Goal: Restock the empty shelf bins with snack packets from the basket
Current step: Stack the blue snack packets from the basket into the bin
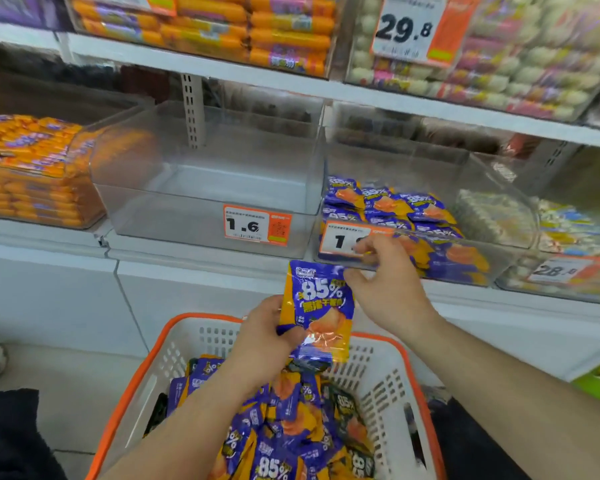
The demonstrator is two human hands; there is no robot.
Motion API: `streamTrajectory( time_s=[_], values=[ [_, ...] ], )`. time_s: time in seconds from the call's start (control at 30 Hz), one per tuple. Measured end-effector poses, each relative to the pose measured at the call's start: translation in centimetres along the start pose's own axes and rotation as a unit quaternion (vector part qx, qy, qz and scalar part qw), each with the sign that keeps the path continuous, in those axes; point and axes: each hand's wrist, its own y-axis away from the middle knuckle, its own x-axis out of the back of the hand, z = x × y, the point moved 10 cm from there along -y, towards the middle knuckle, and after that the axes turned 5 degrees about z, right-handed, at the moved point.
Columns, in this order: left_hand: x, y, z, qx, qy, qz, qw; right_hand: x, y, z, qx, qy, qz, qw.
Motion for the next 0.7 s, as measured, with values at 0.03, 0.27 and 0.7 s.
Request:
streamTrajectory(
  time_s=[0.03, 0.27, 0.7],
  values=[
    [0.0, -0.3, 1.5, -0.010, 0.030, 0.013, 0.999, 1.9, 0.1, -0.5, 0.017, -0.017, 0.049, 0.999],
    [-2.2, -3.0, 12.1, -0.079, 0.169, 0.030, 0.982, 4.3, 0.4, 0.7, -0.052, -0.192, 0.097, 0.975],
    [-2.7, -14.4, 15.3, -0.123, -0.365, 0.071, 0.920, 9.9, -14.7, 8.1, -0.252, -0.209, 0.158, 0.932]
  ],
)
